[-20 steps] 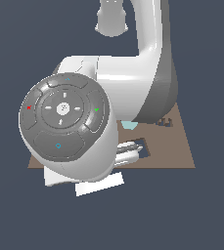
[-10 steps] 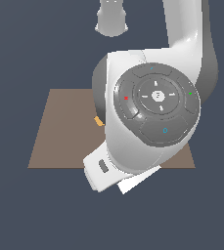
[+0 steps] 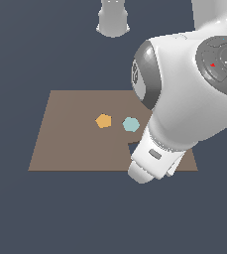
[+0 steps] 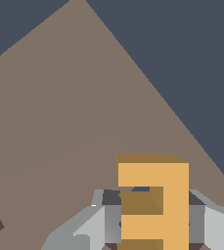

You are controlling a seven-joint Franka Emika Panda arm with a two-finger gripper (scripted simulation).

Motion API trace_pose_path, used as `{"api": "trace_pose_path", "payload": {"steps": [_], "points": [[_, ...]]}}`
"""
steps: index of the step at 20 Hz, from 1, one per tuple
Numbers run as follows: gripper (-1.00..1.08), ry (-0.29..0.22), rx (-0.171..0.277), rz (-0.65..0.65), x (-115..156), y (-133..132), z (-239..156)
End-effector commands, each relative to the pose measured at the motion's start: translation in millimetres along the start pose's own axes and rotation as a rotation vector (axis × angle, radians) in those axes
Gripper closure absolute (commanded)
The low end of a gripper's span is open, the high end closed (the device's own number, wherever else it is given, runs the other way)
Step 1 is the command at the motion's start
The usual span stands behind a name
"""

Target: Insert a designated object into the corresponding slot on a board.

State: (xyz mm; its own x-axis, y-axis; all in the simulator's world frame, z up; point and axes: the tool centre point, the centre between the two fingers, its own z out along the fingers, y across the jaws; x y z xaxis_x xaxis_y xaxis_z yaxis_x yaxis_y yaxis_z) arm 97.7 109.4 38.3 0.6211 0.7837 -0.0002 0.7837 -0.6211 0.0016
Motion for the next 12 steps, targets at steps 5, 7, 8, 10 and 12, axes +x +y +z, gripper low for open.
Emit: {"api": "trace_pose_path", "payload": {"steps": [5, 7, 8, 10, 12], "points": [[1.08, 0.0, -0.001, -0.234, 5.9, -55.6, -1.1], [1.08, 0.0, -0.001, -0.291, 5.1, -69.0, -1.3], [1.08, 0.0, -0.001, -0.316, 4.5, -75.1, -1.4], [1.08, 0.0, -0.001, -0.362, 3.0, -86.1, -1.5], [1.08, 0.0, -0.001, -0.402, 1.1, -95.5, -1.6]]}}
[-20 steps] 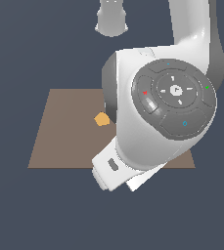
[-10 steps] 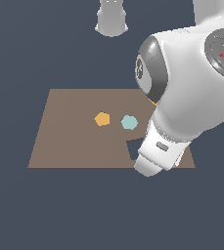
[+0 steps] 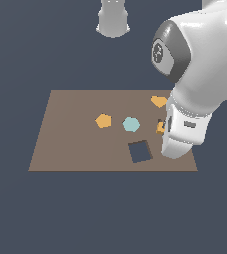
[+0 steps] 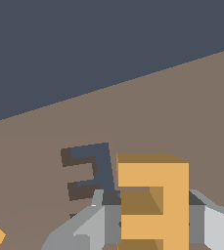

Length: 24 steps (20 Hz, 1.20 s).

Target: Insert a designated object into the corresponding slot on a board.

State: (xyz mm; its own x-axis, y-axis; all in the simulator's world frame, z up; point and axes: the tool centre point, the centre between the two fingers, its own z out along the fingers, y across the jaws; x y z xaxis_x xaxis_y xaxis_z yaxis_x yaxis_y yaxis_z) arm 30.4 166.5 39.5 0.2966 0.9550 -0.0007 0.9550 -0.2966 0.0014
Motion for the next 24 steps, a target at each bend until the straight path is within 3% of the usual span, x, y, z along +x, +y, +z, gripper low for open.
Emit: {"api": "trace_pose_path", "payload": {"steps": [1, 9, 20, 21, 24], "points": [[1.08, 0.0, -0.001, -0.051, 1.6, -11.6, -0.3], [1.08, 0.0, 0.0, -0.138, 3.1, -32.5, -0.4], [1.08, -0.001, 0.0, -0.146, 2.6, -34.1, 9.6], [-0.92, -0.001, 0.0, -0.146, 2.6, -34.1, 9.6], [-0.92, -0.001, 0.0, -0.146, 2.6, -34.1, 9.6]]}}
